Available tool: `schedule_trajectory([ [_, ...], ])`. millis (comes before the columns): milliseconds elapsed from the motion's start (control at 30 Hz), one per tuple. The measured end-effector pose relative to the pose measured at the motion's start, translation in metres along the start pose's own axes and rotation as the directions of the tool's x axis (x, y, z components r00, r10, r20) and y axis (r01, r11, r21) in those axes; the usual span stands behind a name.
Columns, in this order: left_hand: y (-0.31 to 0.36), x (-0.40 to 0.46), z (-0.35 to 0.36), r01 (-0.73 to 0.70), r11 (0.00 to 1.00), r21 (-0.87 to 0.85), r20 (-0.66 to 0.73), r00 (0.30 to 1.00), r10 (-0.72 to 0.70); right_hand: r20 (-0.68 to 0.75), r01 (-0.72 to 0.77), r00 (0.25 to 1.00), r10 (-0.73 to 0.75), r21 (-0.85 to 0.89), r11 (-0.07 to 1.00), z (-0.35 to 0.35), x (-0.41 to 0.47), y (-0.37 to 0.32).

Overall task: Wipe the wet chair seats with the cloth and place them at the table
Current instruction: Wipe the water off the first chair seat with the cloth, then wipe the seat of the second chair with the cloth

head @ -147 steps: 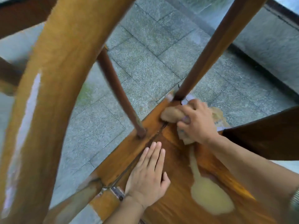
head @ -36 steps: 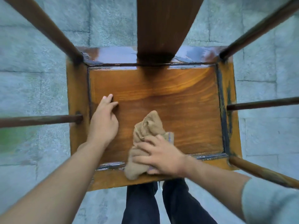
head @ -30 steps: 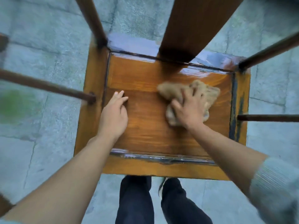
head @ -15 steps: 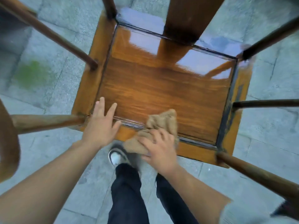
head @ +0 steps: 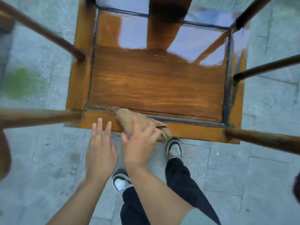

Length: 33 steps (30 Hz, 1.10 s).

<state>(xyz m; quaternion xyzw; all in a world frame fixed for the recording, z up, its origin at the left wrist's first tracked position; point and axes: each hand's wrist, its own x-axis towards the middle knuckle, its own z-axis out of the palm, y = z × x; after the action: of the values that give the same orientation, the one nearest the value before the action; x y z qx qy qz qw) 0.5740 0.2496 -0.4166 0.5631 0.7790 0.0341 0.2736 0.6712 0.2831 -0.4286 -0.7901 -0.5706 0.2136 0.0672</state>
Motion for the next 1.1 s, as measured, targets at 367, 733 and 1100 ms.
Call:
schedule_trajectory([
  [367, -0.139, -0.122, -0.027, 0.692, 0.615, -0.378, 0.281, 0.719, -0.636, 0.501, 0.565, 0.707, -0.499, 0.024, 0.825, 0.03, -0.065, -0.086],
  [733, -0.342, -0.294, -0.17, 0.76, 0.414, -0.501, 0.03, 0.494, -0.869, 0.603, 0.599, 0.483, -0.635, 0.302, 0.742, 0.048, -0.318, -0.28],
  [1100, -0.562, -0.46, -0.447, 0.718, 0.317, -0.619, -0.207, 0.24, -0.948, 0.496, 0.698, -0.019, -0.868, 0.629, 0.343, -0.013, -0.582, -0.577],
])
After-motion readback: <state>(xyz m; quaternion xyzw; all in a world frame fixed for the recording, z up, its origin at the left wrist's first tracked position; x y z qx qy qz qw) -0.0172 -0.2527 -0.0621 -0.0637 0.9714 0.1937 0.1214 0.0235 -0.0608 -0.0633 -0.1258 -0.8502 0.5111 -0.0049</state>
